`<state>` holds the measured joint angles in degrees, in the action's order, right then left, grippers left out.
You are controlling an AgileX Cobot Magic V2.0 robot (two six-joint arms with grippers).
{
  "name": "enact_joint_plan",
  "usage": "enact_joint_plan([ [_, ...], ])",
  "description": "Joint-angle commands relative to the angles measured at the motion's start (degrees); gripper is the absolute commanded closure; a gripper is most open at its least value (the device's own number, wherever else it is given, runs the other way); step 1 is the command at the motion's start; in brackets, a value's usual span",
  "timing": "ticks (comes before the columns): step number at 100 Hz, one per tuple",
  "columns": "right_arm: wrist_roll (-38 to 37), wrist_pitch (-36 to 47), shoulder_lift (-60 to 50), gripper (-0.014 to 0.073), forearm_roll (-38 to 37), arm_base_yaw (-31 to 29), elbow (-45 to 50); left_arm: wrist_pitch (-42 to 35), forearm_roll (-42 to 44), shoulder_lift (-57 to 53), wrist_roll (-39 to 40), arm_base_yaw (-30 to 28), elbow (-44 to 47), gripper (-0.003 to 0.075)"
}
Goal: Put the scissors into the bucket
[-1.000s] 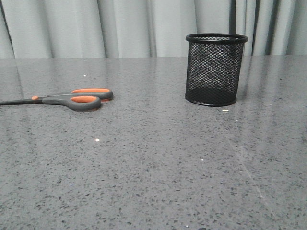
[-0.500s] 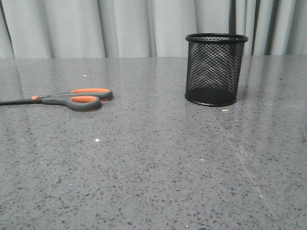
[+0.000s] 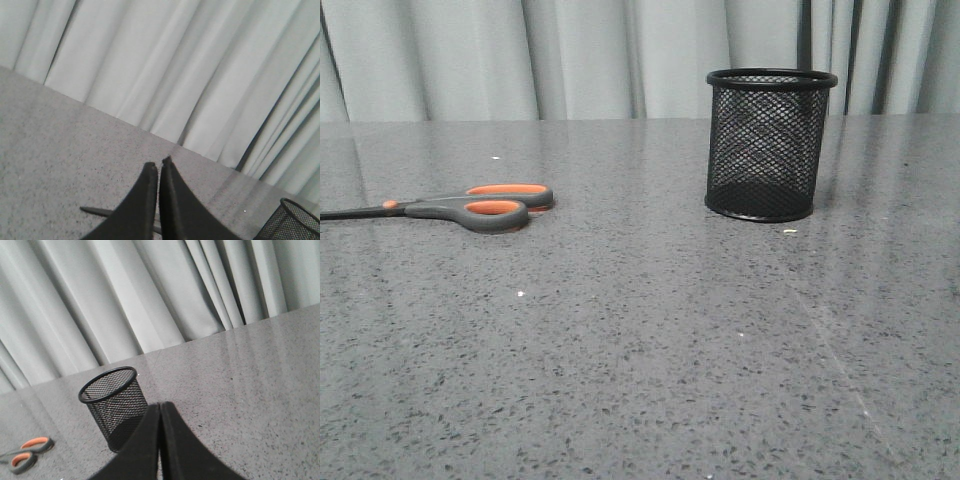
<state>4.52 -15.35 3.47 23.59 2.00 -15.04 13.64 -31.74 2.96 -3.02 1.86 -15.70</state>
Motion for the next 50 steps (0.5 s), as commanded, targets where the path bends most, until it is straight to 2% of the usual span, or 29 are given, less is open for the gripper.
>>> enact_joint_plan([
  [1, 0.3, -1.3, 6.2, 0.0637, -2.3, -0.3, -6.8, 3.4, 5.1, 6.1, -0.9, -0.1, -8.0, 0.0740],
  [13, 0.3, -8.4, 16.0, 0.0637, -4.7, -0.3, -15.3, 12.4, 10.1, 15.4, -1.9, -0.1, -18.2, 0.0740],
  [28, 0.3, -18.7, 28.2, 0.0638, -6.6, -0.3, -26.4, 23.4, 11.0, 26.2, -9.6, -0.1, -28.3, 0.0739],
  [40, 0.4, -24.4, 35.1, 0.0638, -6.7, -0.3, -32.8, 29.0, 11.0, 33.2, -11.9, -0.1, -33.8, 0.0739],
  [50, 3.9, -28.2, 39.2, 0.0638, -6.7, -0.3, -36.3, 32.7, 11.0, 37.5, -14.6, -0.1, -36.8, 0.0738],
])
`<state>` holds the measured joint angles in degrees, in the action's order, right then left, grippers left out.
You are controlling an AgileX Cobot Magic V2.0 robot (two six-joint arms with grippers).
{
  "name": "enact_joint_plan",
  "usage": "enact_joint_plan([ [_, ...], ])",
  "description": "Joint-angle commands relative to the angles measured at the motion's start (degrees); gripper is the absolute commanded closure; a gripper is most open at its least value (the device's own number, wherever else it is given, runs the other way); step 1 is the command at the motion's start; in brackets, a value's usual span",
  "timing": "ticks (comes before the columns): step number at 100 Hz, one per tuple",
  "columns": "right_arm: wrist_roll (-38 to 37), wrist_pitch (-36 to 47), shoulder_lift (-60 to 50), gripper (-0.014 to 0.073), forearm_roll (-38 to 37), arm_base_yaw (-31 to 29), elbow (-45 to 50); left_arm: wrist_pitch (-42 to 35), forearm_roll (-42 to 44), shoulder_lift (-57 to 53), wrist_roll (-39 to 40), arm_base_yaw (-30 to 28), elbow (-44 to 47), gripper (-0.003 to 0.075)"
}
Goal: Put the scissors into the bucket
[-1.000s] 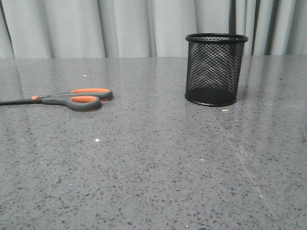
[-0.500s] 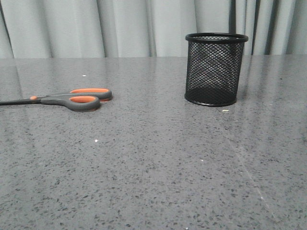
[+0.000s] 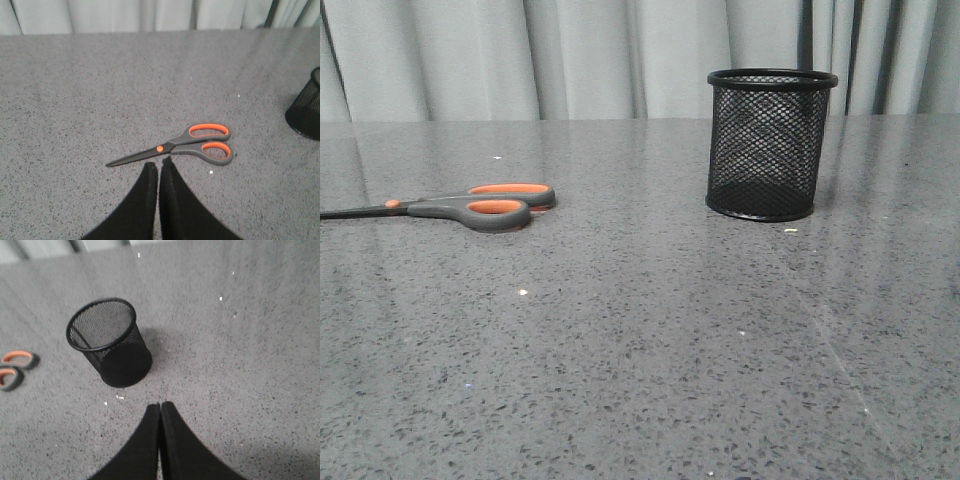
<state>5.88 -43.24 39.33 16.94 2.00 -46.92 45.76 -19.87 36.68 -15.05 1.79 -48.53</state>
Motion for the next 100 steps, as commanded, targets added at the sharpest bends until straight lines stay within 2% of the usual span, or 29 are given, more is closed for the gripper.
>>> enact_joint_plan([
  [1, 2.8, -0.6, 3.6, 0.0638, 0.0, -0.3, -4.7, 0.8, -0.9, 4.0, -3.0, 0.0, -4.3, 0.0738],
  [14, 4.2, -6.6, 8.5, 0.0625, 0.0, -0.3, -8.6, 5.6, -0.9, 9.3, -5.9, 0.0, -7.1, 0.0726],
  [20, 4.3, -8.7, 10.5, 0.0582, 0.0, -0.3, -10.2, 7.7, -1.0, 11.3, -7.3, 0.0, -8.6, 0.0698],
  [27, 5.0, -10.4, 12.3, 0.0491, 0.0, -0.3, -11.5, 10.0, -1.2, 13.4, -9.6, 0.0, -10.2, 0.0627],
  [40, 5.7, -12.4, 14.3, 0.0272, 0.2, -0.3, -13.2, 13.5, -2.5, 16.7, -15.1, 0.0, -12.8, 0.0418],
  [45, 6.3, -12.5, 14.7, 0.0223, 0.3, -0.3, -13.4, 15.4, -3.9, 18.1, -17.0, 0.0, -14.0, 0.0343],
  [49, 6.5, -12.5, 14.7, 0.0214, 0.3, -0.3, -13.4, 16.7, -5.0, 19.0, -18.6, 0.0, -14.8, 0.0319],
  [81, 7.6, -12.5, 14.7, 0.0222, 0.3, -0.2, -13.4, 26.0, -6.9, 30.9, -27.7, 0.4, -23.9, 0.0344],
  [100, 7.6, -12.5, 14.7, 0.0222, 0.3, -0.1, -13.4, 27.4, -2.3, 38.4, -38.1, 4.3, -29.0, 0.0344],
])
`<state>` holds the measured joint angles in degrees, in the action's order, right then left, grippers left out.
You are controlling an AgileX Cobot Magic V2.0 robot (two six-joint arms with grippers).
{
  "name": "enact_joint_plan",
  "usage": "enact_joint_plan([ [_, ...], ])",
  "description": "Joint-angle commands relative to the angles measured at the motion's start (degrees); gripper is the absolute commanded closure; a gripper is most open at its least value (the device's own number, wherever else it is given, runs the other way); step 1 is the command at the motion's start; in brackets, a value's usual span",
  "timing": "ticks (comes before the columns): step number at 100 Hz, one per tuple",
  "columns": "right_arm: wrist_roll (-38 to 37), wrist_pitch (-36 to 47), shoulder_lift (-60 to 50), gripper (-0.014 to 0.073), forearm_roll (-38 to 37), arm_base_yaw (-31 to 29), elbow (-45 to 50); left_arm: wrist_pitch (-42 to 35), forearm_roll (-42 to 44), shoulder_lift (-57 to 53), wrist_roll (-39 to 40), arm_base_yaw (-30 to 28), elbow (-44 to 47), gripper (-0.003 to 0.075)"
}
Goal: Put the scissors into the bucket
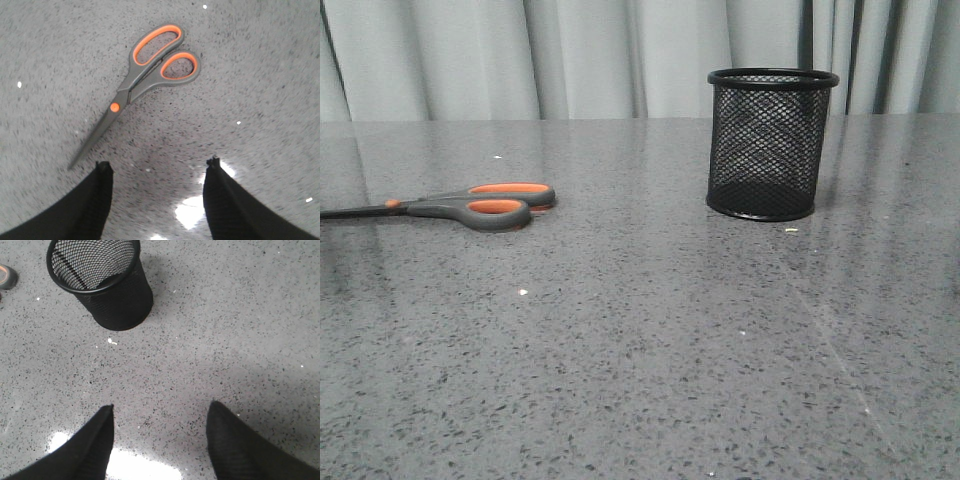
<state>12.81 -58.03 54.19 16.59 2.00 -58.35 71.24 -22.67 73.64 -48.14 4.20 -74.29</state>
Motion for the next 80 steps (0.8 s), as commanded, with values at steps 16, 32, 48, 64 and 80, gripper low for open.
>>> enact_joint_plan([
  [16, 0.7, 2.3, -0.2, 0.0222, 0.7, -0.1, -1.9, 1.9, 6.6, 6.1, -12.4, 5.0, -5.1, 0.0344],
  [32, 0.7, 2.6, -0.2, 0.0222, 0.7, -0.1, -1.9, 1.7, 8.8, 10.3, -18.3, 6.7, -5.3, 0.0342],
  [48, 0.8, 2.6, -0.2, 0.0222, 0.7, -0.1, -1.9, 0.5, 8.5, 13.5, -22.3, 6.7, -5.8, 0.0341],
  [64, 0.8, 2.8, -0.2, 0.0222, 0.7, -0.1, -1.9, 0.5, 5.8, 16.4, -22.5, 6.7, -9.1, 0.0341],
  [80, 0.8, 2.8, -0.2, 0.0222, 0.7, -0.1, -1.9, 1.9, 5.4, 19.8, -23.6, 8.0, -12.6, 0.0340],
])
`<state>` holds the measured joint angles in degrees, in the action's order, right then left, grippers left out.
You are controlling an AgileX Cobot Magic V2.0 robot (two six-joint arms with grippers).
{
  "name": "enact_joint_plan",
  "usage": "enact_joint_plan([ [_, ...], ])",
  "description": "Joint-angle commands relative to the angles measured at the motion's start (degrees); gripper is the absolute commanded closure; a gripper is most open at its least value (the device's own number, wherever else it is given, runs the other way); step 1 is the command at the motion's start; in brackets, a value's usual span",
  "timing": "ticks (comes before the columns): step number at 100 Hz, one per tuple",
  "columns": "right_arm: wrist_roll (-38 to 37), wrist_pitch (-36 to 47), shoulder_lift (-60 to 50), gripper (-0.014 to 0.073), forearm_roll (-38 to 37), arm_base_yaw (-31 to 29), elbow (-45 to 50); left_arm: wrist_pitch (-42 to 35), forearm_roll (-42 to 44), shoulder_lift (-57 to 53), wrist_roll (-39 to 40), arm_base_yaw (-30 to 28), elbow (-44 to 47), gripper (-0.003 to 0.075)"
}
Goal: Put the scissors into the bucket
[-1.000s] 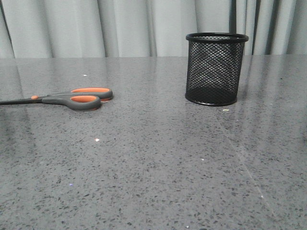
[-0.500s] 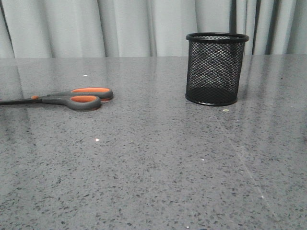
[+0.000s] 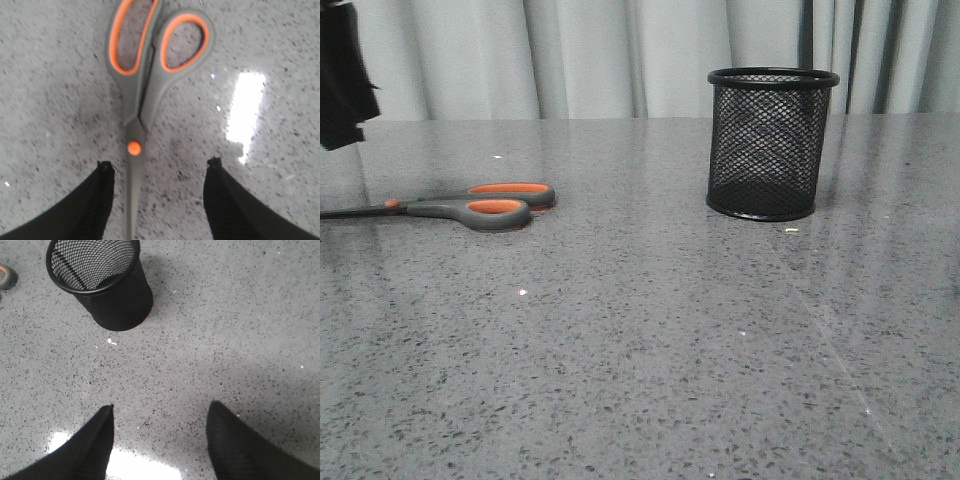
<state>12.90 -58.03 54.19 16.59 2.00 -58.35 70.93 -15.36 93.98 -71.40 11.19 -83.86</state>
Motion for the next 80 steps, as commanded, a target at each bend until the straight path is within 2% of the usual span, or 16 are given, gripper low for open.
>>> enact_joint_plan([
  [1, 0.7, 2.8, -0.2, 0.0222, 0.7, -0.1, -1.9, 2.2, -1.9, -0.3, -0.3, 1.3, -3.2, 0.0340],
  [33, 0.7, 2.8, -0.2, 0.0222, 0.7, -0.1, -1.9, 2.2, 0.5, 5.2, -0.3, 4.4, -5.0, 0.0340],
  [80, 0.7, 2.8, -0.2, 0.0222, 0.7, 0.1, -1.9, 2.0, 0.9, 9.0, -1.8, 4.4, -5.5, 0.0341],
])
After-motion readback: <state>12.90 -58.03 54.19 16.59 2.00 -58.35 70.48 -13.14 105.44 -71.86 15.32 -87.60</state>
